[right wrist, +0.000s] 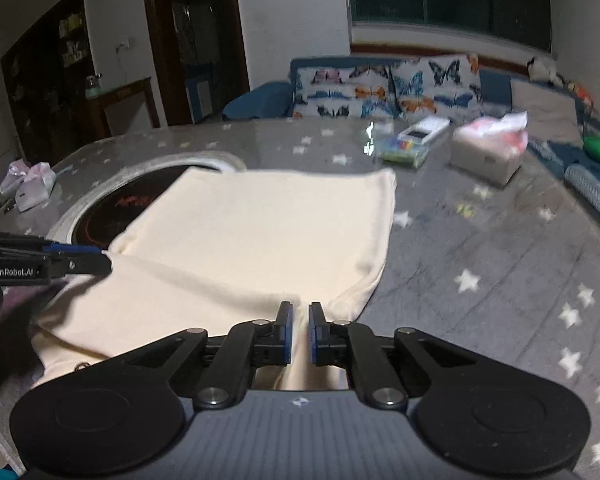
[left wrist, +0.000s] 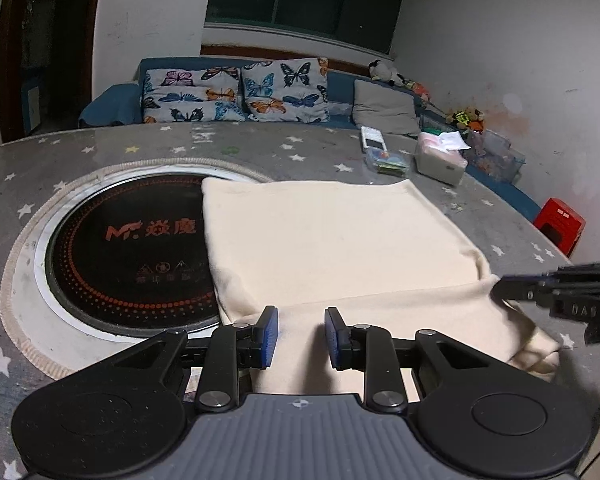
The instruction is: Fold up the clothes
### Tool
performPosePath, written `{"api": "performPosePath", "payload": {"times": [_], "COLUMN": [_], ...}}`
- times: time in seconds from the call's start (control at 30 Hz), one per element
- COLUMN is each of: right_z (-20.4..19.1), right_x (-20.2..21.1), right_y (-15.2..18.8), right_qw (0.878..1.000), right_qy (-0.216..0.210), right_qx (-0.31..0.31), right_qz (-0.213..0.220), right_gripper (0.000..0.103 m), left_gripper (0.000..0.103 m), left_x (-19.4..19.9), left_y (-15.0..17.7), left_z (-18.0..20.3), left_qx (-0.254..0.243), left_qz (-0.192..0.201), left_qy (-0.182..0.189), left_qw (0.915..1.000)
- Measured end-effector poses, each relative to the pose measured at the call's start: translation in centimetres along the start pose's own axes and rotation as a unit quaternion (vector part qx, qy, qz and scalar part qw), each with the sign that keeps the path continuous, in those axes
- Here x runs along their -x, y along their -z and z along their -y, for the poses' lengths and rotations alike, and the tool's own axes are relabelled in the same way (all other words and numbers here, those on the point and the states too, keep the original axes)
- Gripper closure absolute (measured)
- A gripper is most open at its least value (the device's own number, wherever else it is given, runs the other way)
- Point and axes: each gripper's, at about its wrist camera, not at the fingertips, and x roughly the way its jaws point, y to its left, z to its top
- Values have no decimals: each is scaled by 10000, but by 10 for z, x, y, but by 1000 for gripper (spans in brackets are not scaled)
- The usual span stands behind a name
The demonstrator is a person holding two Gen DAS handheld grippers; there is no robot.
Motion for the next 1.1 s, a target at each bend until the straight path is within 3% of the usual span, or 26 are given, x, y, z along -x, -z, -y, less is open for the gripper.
{"api": "performPosePath", "payload": {"times": [0.13, 0.23, 0.43, 0.6, 0.8, 0.97, 1.1], "right_z": [-7, -17, -25, -33, -44, -60, -75], "right_x": [17, 16, 13, 20, 18, 16, 1], "right_y": [-5, 2, 17, 17, 24, 13, 15], "right_qw": [9993, 9972, 9950, 9933, 9898, 9868, 9822], "right_qy": [-257, -495, -521, -663, -704, -985, -1194], "right_qx": [267, 533, 753, 902, 1180, 1267, 1405], "right_qz": [47, -161, -387, -283, -382, -210, -366], "right_gripper": [94, 93, 93, 93, 92, 92, 92], "left_gripper": [75, 75, 74, 67, 65, 63, 61], "left_x": [9, 12, 31, 52, 69, 68, 64], "left_y": [2, 8, 23, 37, 59, 66, 72], "left_z": [10, 18, 30, 37, 47, 52, 58], "left_qx": [-258, -480, -1062, -1706, -2566, -2836, -3047], "left_qz": [-1, -70, -179, -240, -241, -201, -85], "left_qy": [181, 297, 476, 606, 580, 565, 498], "left_qw": [9995, 9984, 9930, 9832, 9645, 9571, 9511]}}
